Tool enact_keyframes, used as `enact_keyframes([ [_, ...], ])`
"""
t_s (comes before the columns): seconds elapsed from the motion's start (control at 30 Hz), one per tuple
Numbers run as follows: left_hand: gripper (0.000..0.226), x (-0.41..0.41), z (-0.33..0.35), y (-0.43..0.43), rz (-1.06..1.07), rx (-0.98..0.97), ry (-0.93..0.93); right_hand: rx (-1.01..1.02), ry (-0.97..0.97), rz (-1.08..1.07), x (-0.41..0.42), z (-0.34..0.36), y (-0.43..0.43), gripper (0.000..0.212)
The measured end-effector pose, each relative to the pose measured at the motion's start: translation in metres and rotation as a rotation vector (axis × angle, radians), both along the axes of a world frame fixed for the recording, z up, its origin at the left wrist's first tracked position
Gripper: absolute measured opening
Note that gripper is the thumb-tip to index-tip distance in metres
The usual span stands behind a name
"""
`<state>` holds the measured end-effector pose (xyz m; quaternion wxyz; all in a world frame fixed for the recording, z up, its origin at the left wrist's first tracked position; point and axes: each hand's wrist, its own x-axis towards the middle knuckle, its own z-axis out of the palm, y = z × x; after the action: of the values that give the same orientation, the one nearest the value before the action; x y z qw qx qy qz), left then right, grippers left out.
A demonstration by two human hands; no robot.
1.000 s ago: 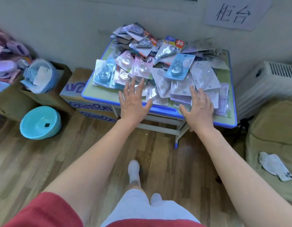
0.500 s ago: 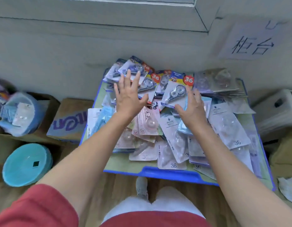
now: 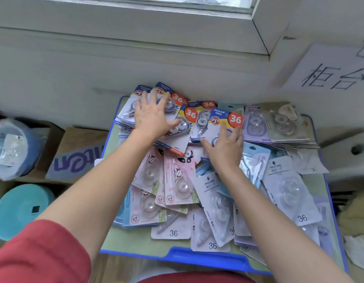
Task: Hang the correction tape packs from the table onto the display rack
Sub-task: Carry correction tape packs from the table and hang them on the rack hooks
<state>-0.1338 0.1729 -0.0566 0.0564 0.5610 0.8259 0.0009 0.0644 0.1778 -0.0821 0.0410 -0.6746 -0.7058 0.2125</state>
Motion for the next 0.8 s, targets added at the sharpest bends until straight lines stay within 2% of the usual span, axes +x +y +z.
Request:
enact_keyframes([
  [0.13, 0.091, -0.003, -0.003, 0.002, -0.009, -0.026, 0.011, 0.013, -0.038, 0.042, -0.012, -0.005, 0.003, 0.082],
  [0.47, 0.078, 0.005, 0.0, -0.018, 0.01, 0.135, -0.035, 0.174, -0.034, 0.022, -0.009, -0.007, 0.005, 0.077],
  [0.63, 0.077, 0.01, 0.003, -0.036, 0.045, 0.213, -0.067, 0.272, 0.222, 0.016, -0.011, 0.005, 0.004, 0.074],
  [0.73, 0.076, 0.013, 0.005, -0.048, 0.085, 0.295, -0.093, 0.343, 0.429, 0.076, -0.015, 0.017, 0.003, 0.073],
  [0.8, 0.077, 0.014, 0.006, -0.056, 0.116, 0.323, -0.112, 0.375, 0.499, 0.11, -0.018, 0.023, 0.001, 0.072],
])
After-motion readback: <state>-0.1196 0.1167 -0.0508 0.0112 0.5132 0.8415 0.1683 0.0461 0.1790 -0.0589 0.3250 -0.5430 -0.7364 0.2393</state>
